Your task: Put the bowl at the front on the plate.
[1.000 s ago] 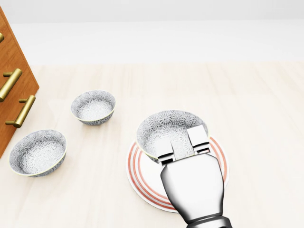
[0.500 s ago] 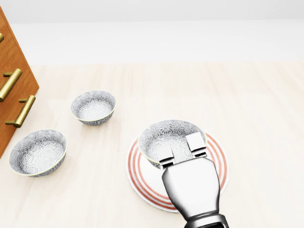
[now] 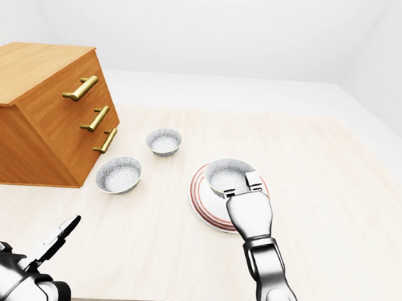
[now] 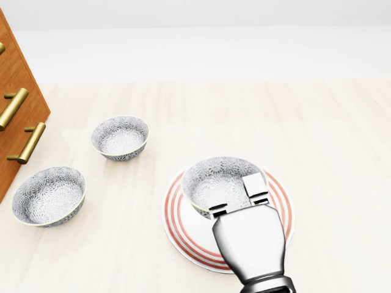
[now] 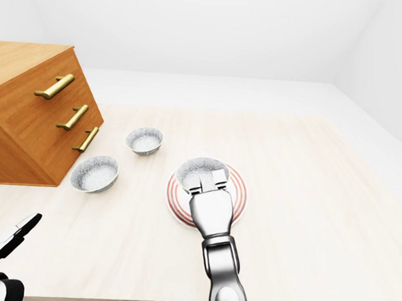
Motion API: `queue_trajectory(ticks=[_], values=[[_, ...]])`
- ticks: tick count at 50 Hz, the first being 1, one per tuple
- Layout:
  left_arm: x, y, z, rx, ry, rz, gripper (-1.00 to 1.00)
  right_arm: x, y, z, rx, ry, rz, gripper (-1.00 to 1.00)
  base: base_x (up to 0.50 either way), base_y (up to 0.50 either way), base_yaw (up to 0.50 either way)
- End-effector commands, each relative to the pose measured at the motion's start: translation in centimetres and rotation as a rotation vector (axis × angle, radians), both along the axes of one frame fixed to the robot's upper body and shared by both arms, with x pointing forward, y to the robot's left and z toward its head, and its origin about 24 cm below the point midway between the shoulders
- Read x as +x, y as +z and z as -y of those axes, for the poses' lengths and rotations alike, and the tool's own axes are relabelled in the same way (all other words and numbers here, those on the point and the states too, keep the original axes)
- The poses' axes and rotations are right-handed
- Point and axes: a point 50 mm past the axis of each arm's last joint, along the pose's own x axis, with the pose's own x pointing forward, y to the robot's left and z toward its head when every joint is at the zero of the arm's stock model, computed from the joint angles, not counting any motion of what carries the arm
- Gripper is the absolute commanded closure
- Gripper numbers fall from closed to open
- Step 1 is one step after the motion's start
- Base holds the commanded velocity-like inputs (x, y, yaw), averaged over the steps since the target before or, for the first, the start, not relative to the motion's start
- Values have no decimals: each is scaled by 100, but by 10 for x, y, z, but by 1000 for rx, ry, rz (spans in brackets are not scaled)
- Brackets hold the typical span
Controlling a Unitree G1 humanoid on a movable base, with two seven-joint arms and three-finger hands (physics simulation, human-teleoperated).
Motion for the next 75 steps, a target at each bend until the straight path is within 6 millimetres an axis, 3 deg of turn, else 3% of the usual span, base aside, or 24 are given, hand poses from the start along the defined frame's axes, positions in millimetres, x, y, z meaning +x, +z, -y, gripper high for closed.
queue_trajectory(ticks=[1, 17, 19, 23, 31, 32, 34, 35, 38, 59, 66, 75], values=[[0, 0, 0, 1, 0, 1, -100, 1, 1, 1, 26, 4, 19, 100, 0, 0, 0], [-1, 2, 0, 6, 1, 7, -100, -3, 1, 4, 10, -2, 16, 100, 0, 0, 0], [3, -6, 0, -13, -2, -20, -100, -3, 1, 4, 10, -4, 17, 100, 0, 0, 0], [-2, 5, 0, 14, 2, 16, -100, -3, 1, 4, 9, -8, 15, 100, 0, 0, 0], [-2, 4, 0, 10, 2, 14, -100, -3, -1, 6, 20, -7, 17, 100, 0, 0, 0], [-2, 3, 0, 8, 2, 13, -100, -3, -1, 6, 22, -8, 17, 64, 0, 0, 0], [3, -5, 0, -13, -1, -16, -100, -3, -2, 6, 18, -9, 8, -95, 0, 0, 0], [3, -5, 0, -13, -1, -17, -100, -3, -2, 6, 20, -9, 10, -100, 0, 0, 0], [-1, 2, 0, 4, 1, 8, -100, -2, -4, 6, 23, -8, 8, -100, 0, 0, 0], [2, -3, 0, -8, -1, -9, -100, -1, 8, 5, 12, -14, 33, -100, 0, 0, 0], [0, 1, 0, 2, 0, 3, -100, -4, 54, 9, 0, -75, 138, -100, 0, 0, 0], [0, 0, -1, 6, -2, -3, -100, -7, 144, 16, 3, -150, 309, -100, 0, 0, 0]])
